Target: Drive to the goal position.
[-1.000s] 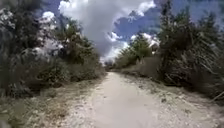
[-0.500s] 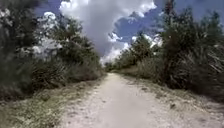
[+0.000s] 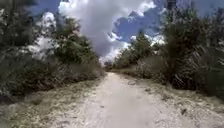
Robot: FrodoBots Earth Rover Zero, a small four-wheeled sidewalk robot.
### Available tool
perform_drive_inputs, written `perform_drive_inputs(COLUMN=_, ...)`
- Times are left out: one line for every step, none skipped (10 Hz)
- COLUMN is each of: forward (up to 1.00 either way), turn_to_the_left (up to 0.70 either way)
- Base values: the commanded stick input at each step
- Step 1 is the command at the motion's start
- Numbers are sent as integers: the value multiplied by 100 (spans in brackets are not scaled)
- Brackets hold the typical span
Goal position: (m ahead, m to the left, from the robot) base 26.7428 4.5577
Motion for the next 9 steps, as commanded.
perform_drive_inputs(forward=50, turn_to_the_left=0)
perform_drive_inputs(forward=50, turn_to_the_left=0)
perform_drive_inputs(forward=50, turn_to_the_left=0)
perform_drive_inputs(forward=50, turn_to_the_left=0)
perform_drive_inputs(forward=50, turn_to_the_left=0)
perform_drive_inputs(forward=50, turn_to_the_left=0)
perform_drive_inputs(forward=50, turn_to_the_left=0)
perform_drive_inputs(forward=50, turn_to_the_left=0)
perform_drive_inputs(forward=50, turn_to_the_left=0)
